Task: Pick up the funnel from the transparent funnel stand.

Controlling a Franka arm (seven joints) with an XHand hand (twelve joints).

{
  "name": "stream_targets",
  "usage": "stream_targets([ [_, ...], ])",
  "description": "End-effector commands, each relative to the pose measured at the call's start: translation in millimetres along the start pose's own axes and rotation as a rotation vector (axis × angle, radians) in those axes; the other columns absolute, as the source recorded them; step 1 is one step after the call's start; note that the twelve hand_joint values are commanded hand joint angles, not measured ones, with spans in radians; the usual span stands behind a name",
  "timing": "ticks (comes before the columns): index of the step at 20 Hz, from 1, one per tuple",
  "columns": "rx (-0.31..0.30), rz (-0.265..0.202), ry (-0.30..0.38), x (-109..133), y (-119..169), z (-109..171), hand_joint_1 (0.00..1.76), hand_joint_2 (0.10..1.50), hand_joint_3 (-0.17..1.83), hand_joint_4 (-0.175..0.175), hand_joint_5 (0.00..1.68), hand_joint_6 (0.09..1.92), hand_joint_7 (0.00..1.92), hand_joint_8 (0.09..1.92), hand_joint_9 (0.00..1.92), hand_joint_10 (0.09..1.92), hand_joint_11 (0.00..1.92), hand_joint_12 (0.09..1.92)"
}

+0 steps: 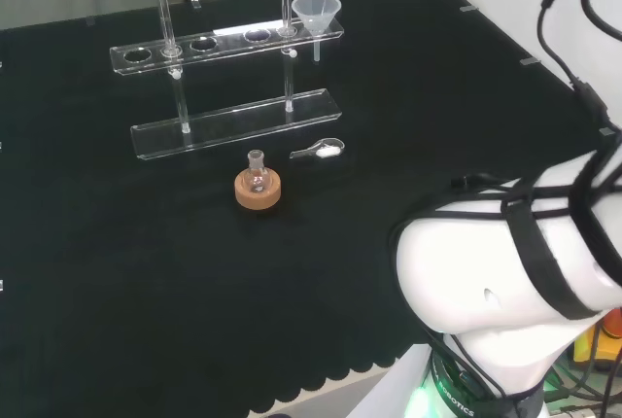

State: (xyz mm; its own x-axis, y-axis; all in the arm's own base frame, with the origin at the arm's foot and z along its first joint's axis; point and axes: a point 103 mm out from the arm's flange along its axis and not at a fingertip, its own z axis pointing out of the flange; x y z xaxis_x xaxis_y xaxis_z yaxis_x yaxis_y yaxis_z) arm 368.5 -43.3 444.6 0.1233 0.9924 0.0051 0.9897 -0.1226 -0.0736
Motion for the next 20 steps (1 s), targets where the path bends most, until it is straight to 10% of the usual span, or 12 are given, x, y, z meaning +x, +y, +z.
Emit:
stream_targets([
  [1, 0.022, -0.021, -0.007, -23.3, 95.7, 26.8, 0.2, 1.08, 0.28, -0.028, 0.32, 0.09, 0.25, 0.63, 0.43, 0.63, 0.2, 1.37],
  [20, 0.135, -0.097, -0.056, -27.2, 188.2, 92.0, 0.55, 0.92, 0.22, -0.039, 0.34, 0.09, 0.3, 0.69, 0.53, 0.63, 0.34, 1.35],
])
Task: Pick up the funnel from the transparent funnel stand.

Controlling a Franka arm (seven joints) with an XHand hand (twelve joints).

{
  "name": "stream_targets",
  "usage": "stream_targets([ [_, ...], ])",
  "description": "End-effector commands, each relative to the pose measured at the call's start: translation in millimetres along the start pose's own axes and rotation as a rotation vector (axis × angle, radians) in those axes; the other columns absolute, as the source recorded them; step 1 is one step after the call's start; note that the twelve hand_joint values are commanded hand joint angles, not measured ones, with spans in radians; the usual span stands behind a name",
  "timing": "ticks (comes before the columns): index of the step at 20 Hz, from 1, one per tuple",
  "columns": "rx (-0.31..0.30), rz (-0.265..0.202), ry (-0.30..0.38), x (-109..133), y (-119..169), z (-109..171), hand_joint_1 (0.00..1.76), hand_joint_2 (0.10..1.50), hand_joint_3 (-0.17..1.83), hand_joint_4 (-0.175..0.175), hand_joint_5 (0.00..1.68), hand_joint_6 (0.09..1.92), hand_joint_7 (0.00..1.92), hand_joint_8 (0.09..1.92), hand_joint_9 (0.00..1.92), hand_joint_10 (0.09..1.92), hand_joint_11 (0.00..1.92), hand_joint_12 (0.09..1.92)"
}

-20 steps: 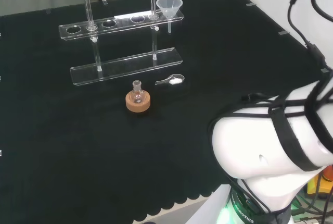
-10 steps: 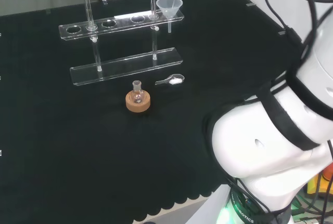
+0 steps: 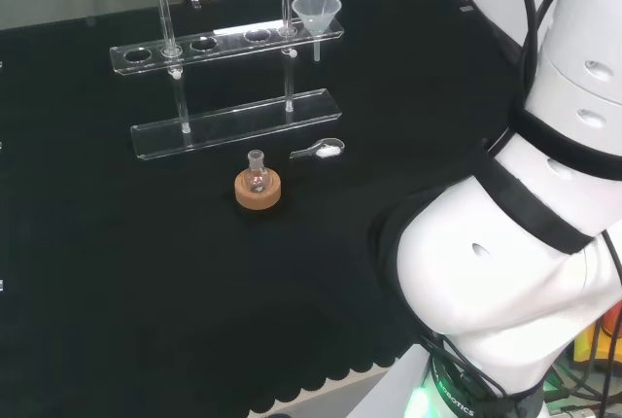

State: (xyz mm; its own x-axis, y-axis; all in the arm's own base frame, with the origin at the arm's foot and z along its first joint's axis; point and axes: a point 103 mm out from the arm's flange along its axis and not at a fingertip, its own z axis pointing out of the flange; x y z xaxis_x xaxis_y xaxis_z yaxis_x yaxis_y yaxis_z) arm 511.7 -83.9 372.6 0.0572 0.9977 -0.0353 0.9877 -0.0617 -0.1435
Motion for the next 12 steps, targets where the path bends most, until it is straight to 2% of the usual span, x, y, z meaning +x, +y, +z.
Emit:
stream_targets([
  [1, 0.074, -0.037, -0.011, -6.4, 40.7, 29.4, 0.57, 0.91, 0.22, -0.039, 0.34, 0.09, 0.3, 0.69, 0.52, 0.63, 0.34, 1.35],
  [4, 0.095, -0.058, -0.005, -3.8, 47.0, 32.8, 0.59, 0.88, 0.22, -0.039, 0.34, 0.09, 0.29, 0.68, 0.52, 0.62, 0.33, 1.35],
  [7, 0.12, -0.059, -0.005, -5.8, 50.9, 38.4, 0.61, 0.87, 0.22, -0.038, 0.34, 0.09, 0.28, 0.68, 0.51, 0.62, 0.33, 1.35],
  [12, 0.128, -0.049, -0.011, -12.9, 51.8, 47.0, 0.61, 0.85, 0.24, -0.038, 0.32, 0.09, 0.25, 0.68, 0.49, 0.62, 0.31, 1.36],
])
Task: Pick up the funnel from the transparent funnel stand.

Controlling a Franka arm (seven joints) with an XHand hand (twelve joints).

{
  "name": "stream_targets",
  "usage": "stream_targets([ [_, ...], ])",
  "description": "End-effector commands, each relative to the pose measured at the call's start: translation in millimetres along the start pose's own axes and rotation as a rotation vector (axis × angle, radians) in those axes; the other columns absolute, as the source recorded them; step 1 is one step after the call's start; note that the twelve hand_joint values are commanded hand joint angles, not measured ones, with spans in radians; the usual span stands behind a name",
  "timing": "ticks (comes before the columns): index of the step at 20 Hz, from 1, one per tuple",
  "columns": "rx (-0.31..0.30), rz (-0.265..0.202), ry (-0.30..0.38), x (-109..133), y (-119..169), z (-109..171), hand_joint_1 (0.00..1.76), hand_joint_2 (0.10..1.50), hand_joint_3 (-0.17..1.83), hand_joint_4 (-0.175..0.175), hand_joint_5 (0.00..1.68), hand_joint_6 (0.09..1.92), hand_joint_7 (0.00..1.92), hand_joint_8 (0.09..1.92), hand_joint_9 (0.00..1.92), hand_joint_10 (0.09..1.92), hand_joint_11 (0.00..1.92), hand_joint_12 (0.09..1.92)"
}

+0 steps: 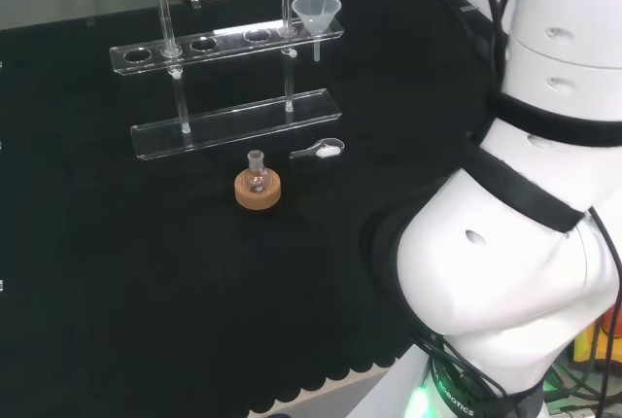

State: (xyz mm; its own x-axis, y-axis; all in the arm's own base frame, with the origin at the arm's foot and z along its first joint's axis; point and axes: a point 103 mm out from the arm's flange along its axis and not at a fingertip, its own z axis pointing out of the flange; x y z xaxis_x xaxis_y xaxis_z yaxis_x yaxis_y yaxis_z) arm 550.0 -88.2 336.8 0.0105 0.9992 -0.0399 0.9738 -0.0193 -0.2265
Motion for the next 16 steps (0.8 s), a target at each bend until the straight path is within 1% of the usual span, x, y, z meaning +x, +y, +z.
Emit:
stream_targets([
  [1, 0.04, -0.002, 0.001, -13.3, 8.8, 16.2, 0.62, 0.84, 0.24, -0.039, 0.32, 0.09, 0.25, 0.68, 0.5, 0.62, 0.31, 1.36],
  [3, 0.019, 0.0, 0.007, -16.0, 6.8, 14.1, 0.67, 0.84, 0.28, -0.042, 0.34, 0.09, 0.26, 0.69, 0.51, 0.62, 0.33, 1.36],
  [4, 0.005, 0.002, 0.009, -16.0, 5.1, 12.7, 0.7, 0.82, 0.34, -0.042, 0.34, 0.09, 0.26, 0.69, 0.52, 0.62, 0.34, 1.35],
  [6, -0.013, -0.004, 0.002, -13.1, 0.5, 11.1, 0.78, 0.76, 0.54, -0.043, 0.35, 0.09, 0.28, 0.69, 0.54, 0.61, 0.36, 1.34],
  [8, -0.012, -0.009, 0.0, -13.7, -2.1, 9.5, 0.86, 0.7, 0.75, -0.043, 0.36, 0.09, 0.28, 0.68, 0.55, 0.6, 0.36, 1.34],
  [10, -0.006, -0.01, 0.006, -12.5, -4.1, 8.0, 0.92, 0.65, 0.91, -0.044, 0.36, 0.09, 0.28, 0.69, 0.56, 0.6, 0.36, 1.34],
  [13, 0.016, -0.011, 0.011, -11.9, -5.0, 8.5, 0.91, 0.61, 0.99, -0.044, 0.36, 0.09, 0.28, 0.69, 0.56, 0.6, 0.37, 1.34],
  [16, 0.054, -0.018, 0.011, -8.7, -1.5, 11.9, 0.85, 0.59, 0.98, -0.043, 0.33, 0.09, 0.26, 0.68, 0.53, 0.6, 0.35, 1.35],
])
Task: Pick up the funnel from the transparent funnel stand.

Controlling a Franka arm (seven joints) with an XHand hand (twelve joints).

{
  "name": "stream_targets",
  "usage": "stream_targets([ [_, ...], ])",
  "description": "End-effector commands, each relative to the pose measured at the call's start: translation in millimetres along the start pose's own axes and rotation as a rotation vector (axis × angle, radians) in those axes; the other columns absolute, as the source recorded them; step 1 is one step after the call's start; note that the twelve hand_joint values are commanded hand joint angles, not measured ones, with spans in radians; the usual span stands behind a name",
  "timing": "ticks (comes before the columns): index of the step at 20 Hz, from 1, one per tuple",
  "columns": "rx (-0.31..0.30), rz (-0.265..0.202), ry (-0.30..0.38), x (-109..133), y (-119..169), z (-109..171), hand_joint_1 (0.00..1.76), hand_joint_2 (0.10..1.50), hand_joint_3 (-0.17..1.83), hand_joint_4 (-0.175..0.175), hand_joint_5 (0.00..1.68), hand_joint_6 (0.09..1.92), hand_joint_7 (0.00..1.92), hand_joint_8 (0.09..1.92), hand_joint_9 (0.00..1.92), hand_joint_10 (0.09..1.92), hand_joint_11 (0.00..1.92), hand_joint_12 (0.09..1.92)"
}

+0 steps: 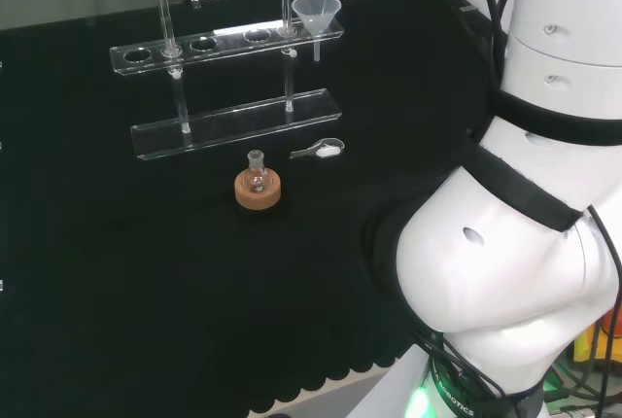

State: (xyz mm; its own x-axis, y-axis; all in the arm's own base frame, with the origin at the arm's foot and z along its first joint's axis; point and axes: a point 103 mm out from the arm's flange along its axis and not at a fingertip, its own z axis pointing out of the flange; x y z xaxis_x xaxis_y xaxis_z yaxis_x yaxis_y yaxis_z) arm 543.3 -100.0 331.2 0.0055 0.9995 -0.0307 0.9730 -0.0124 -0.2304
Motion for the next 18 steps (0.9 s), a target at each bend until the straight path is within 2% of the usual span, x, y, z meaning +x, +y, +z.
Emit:
stream_targets([
  [1, 0.063, -0.016, 0.004, 4.6, 5.3, 6.1, 0.84, 0.59, 0.96, -0.042, 0.31, 0.09, 0.25, 0.69, 0.52, 0.61, 0.34, 1.35],
  [6, 0.1, -0.046, -0.01, 15.8, 15.1, 12.0, 0.74, 0.62, 0.73, -0.037, 0.23, 0.09, 0.17, 0.7, 0.43, 0.65, 0.29, 1.37],
  [13, 0.147, -0.048, -0.013, 19.8, 27.3, 15.6, 0.61, 0.63, 0.58, -0.037, 0.18, 0.09, 0.13, 0.69, 0.38, 0.68, 0.28, 1.38],
  [18, 0.191, -0.04, -0.026, 19.1, 36.4, 24.5, 0.59, 0.63, 0.53, -0.03, 0.15, 0.09, 0.08, 0.68, 0.36, 0.68, 0.28, 1.38],
])
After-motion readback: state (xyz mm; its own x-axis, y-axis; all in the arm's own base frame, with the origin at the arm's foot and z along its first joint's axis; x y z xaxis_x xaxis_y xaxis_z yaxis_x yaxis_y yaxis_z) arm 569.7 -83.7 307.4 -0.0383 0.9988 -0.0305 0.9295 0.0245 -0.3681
